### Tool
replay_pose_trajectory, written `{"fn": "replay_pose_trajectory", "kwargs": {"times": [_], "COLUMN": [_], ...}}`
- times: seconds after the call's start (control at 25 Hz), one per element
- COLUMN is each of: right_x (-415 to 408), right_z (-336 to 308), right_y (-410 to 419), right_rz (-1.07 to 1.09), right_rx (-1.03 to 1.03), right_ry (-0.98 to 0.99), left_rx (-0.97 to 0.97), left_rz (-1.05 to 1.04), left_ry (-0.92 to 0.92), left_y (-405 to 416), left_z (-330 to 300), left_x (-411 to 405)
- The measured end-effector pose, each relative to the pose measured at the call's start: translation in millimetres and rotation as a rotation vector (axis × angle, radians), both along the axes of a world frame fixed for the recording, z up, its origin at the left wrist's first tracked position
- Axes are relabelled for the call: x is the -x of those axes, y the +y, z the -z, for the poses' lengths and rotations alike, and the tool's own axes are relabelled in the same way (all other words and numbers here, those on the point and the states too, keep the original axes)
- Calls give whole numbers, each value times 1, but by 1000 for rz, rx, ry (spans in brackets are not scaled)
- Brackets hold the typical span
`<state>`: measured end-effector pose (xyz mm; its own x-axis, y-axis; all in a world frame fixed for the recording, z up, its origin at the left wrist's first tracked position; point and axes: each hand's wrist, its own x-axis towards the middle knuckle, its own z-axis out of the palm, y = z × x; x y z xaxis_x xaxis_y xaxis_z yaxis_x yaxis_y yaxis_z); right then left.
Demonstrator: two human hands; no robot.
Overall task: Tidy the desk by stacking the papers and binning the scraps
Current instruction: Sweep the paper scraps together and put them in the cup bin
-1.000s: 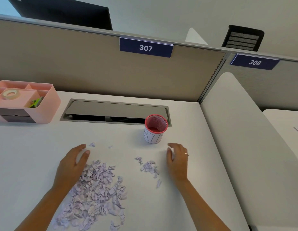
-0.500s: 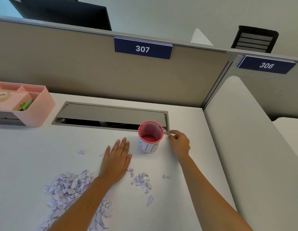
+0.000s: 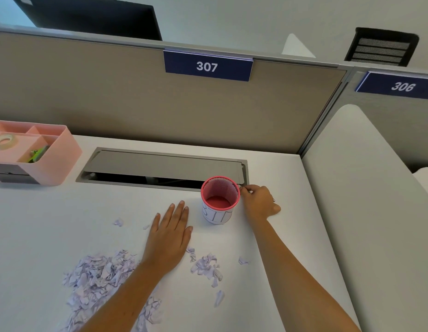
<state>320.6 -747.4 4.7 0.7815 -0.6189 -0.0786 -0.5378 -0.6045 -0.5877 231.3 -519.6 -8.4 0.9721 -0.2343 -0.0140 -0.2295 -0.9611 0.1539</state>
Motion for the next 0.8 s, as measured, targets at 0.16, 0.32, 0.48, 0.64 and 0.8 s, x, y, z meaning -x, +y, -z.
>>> {"fn": "replay_pose_trajectory", "kwargs": {"times": [0.16, 0.32, 0.48, 0.64, 0.8], "right_x": [-10, -19, -21, -20, -24], "right_z": [-9, -12, -13, -18, -28], "right_y": [-1, -2, -7, -23, -32], "right_rz": [-15, -115, -163, -316, -442], "right_rx": [-5, 58, 60, -12, -59], "right_ry": [85, 148, 154, 156, 164], "left_rx": [16, 24, 41, 68, 76], "left_rz": [1, 0, -1, 7, 9], "left_ry": [-13, -22, -30, -47, -51], "left_y": [0, 0, 0, 1, 1], "left_z": [3, 6, 6, 10, 10], "left_x": [-1, -1, -1, -1, -1]}}
